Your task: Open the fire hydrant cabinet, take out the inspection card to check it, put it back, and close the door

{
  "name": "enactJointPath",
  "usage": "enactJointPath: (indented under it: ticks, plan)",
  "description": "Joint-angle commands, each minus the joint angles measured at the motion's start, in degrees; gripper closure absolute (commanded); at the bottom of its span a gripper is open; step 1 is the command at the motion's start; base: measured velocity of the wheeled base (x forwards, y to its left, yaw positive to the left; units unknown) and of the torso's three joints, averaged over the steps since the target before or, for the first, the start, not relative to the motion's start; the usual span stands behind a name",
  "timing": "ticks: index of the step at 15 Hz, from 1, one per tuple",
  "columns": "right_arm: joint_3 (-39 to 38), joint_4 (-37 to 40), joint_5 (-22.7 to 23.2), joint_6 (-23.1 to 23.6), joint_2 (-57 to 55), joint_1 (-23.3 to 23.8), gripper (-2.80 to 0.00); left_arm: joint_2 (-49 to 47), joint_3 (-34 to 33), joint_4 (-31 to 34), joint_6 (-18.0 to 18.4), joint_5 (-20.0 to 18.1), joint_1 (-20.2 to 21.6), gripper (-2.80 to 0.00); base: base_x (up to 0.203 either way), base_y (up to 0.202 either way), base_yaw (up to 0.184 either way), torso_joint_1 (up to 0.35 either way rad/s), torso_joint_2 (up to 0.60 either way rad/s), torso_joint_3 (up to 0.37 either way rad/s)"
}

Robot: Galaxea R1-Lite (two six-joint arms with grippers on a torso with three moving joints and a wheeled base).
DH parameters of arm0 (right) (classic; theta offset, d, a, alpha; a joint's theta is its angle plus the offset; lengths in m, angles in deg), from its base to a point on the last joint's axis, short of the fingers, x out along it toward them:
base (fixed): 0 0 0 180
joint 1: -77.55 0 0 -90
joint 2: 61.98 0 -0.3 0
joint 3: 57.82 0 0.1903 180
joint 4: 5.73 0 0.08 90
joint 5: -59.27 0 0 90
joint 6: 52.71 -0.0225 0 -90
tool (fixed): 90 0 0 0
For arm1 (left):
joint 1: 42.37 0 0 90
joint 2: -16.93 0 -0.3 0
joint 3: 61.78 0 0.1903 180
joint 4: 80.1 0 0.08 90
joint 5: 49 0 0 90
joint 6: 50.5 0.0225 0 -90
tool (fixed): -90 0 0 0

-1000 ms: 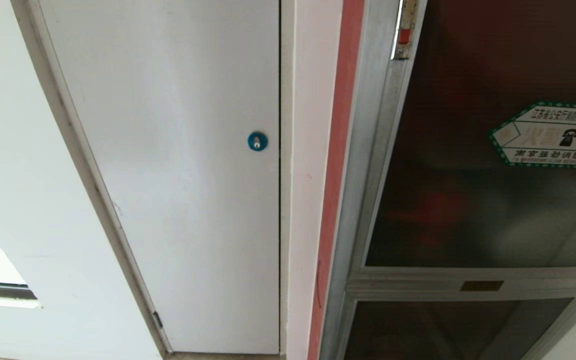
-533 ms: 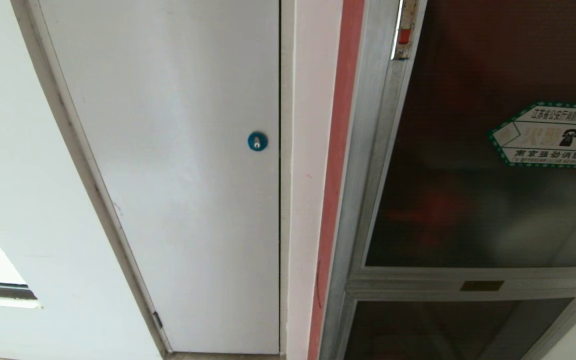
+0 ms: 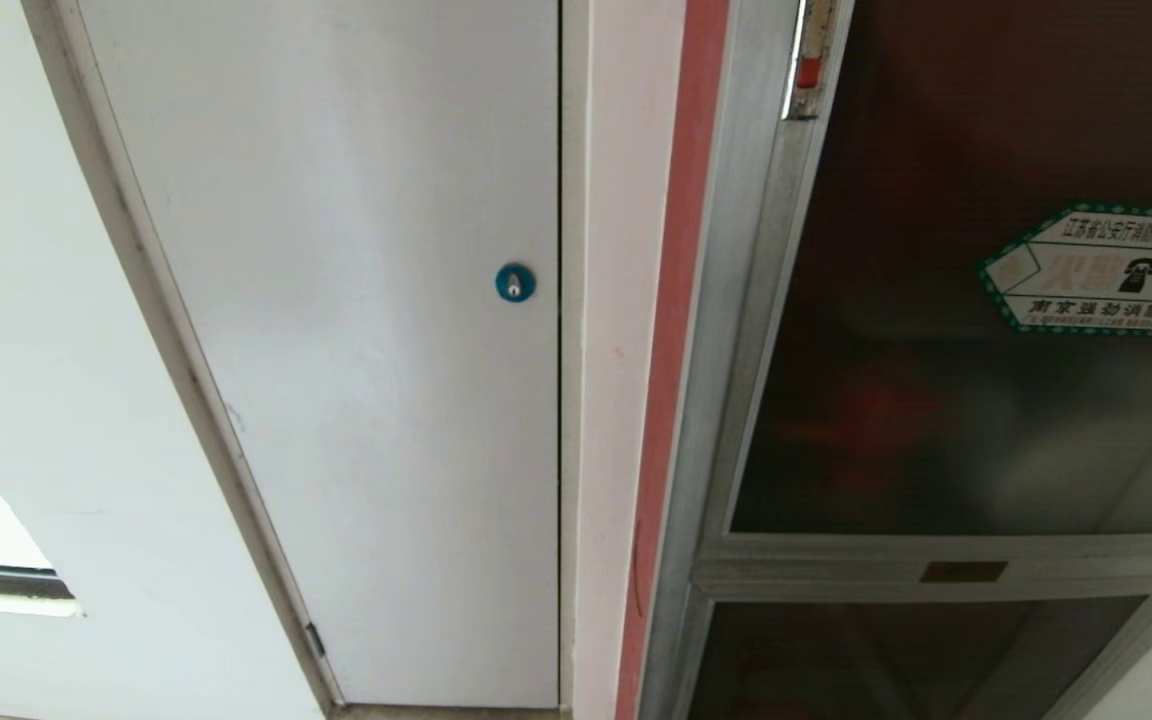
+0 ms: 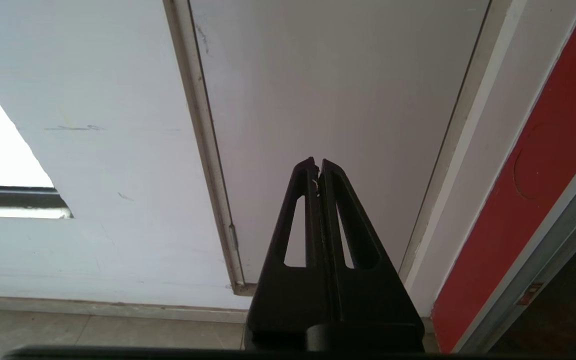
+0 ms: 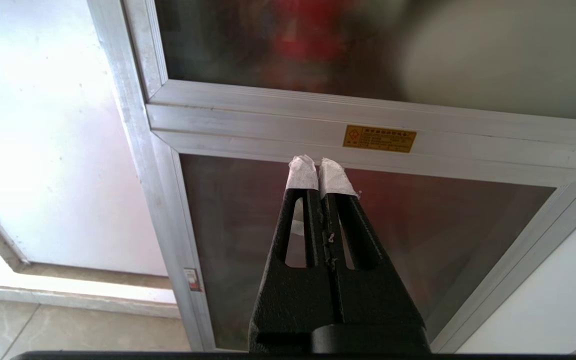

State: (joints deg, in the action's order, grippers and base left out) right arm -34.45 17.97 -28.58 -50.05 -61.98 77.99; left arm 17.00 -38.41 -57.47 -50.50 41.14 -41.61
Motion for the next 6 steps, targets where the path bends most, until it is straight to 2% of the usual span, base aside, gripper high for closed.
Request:
enactJointPath:
  ticks: [1,6]
  plan:
    - [0.00,0.02,0.05,-0.03,0.09,0.00,0.00,0.01,-0.35,-0.05,0.00,0.04,0.02,0.00,0.000,0.000,0.000,0.000,0.00,0.000]
    - [0.00,0.02,0.05,0.06,0.09,0.00,0.00,-0.06,-0.35,-0.05,0.00,0.04,0.02,0.00,0.000,0.000,0.000,0.000,0.00,0.000]
